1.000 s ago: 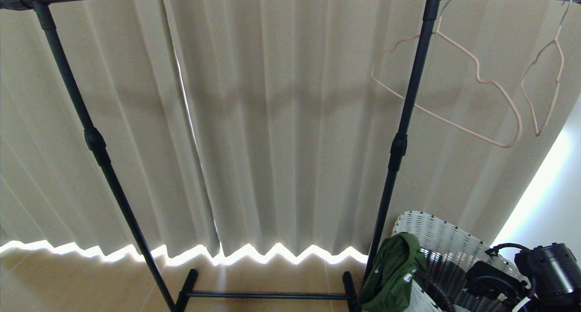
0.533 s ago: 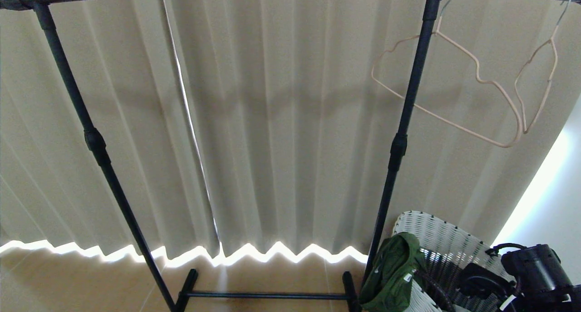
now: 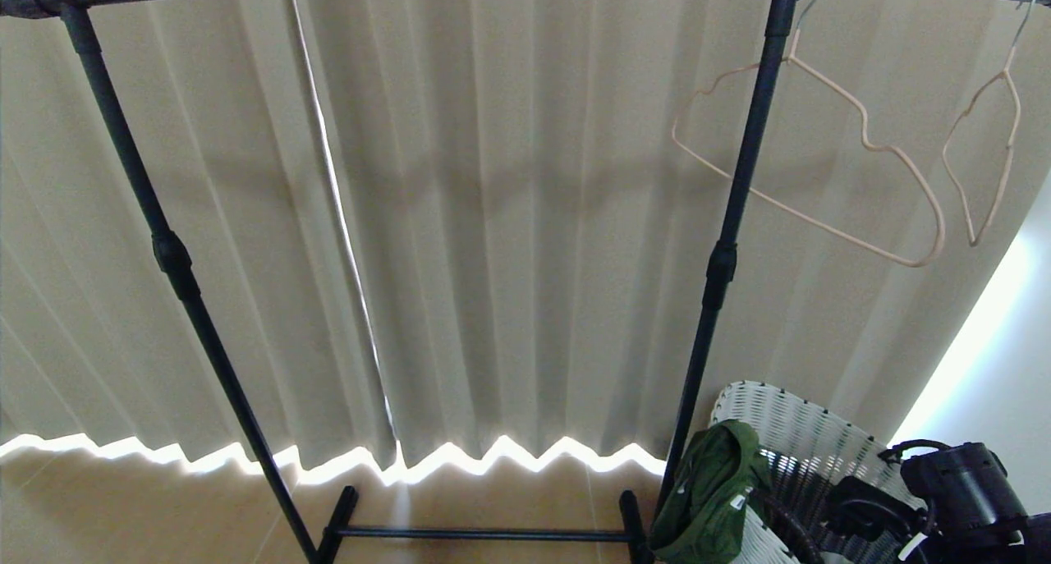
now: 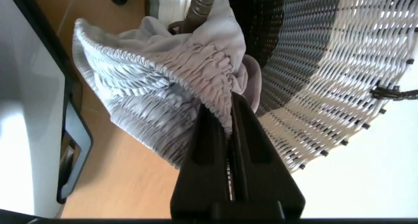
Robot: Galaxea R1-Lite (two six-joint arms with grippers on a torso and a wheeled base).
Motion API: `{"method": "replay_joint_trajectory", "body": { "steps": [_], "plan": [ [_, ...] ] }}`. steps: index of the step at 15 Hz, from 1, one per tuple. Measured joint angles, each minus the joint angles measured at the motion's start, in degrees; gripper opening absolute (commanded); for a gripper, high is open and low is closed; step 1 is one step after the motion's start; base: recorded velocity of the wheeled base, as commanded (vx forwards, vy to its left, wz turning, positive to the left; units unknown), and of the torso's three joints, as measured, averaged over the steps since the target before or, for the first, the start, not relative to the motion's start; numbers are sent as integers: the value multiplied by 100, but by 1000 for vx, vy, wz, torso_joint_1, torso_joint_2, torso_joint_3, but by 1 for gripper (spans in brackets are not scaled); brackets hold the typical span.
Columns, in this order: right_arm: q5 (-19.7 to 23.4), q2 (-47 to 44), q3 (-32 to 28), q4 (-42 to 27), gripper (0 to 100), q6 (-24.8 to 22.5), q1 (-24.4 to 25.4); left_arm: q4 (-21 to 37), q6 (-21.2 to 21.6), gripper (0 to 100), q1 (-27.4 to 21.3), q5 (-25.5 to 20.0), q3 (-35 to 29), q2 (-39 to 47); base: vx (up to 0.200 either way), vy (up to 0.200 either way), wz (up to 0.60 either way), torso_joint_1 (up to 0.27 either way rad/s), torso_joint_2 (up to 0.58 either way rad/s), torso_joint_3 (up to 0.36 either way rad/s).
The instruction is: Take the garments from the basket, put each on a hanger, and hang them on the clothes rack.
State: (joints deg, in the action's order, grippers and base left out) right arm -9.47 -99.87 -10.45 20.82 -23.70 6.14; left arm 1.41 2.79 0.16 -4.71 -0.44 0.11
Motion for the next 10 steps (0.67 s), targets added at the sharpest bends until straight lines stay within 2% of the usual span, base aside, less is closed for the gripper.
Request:
{"method": "replay_joint_trajectory", "body": {
  "steps": [5, 10],
  "plan": [
    [26, 505, 87, 2, 0, 172, -13, 0, 0, 100, 0, 0, 0, 0, 0, 0, 0, 0, 0, 0],
    [88, 2111, 117, -7, 0, 677, -11, 0, -15, 100, 0, 13, 0, 0, 0, 0, 0, 0, 0, 0]
  ]
}}
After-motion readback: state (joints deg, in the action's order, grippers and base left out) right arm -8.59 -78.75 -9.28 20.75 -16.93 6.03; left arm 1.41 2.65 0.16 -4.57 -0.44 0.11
